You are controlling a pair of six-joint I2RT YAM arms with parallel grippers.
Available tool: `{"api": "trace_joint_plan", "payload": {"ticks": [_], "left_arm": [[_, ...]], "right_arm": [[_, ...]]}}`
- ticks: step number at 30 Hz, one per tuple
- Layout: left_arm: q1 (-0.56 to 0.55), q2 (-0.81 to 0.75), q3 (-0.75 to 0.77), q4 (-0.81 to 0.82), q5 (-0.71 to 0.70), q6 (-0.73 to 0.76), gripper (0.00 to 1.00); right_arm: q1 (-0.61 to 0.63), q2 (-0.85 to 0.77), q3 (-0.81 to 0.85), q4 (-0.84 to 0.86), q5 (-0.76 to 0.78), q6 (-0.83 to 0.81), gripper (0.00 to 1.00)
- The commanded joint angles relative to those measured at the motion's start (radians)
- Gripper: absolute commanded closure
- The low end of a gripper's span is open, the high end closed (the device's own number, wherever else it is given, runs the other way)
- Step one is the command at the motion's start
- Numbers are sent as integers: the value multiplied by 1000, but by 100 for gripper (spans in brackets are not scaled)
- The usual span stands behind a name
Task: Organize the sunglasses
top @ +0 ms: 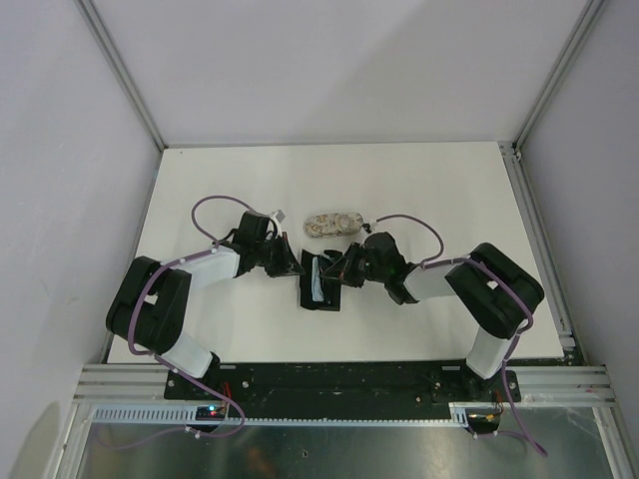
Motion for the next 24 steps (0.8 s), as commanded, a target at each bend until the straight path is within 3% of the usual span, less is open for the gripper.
{"api": "trace_joint_plan", "payload": {"ticks": [1,17,24], "left_arm": [[9,-18,32,35,8,-18,100],[8,-28,27,34,4,-16,100],[8,-24,34,34,10,-13,100]], "right_arm": [[8,-36,-9,-95,87,-13,100],[62,-124,15,-261,272,-38,100],[62,-146,67,-348,273,-100,75]]}}
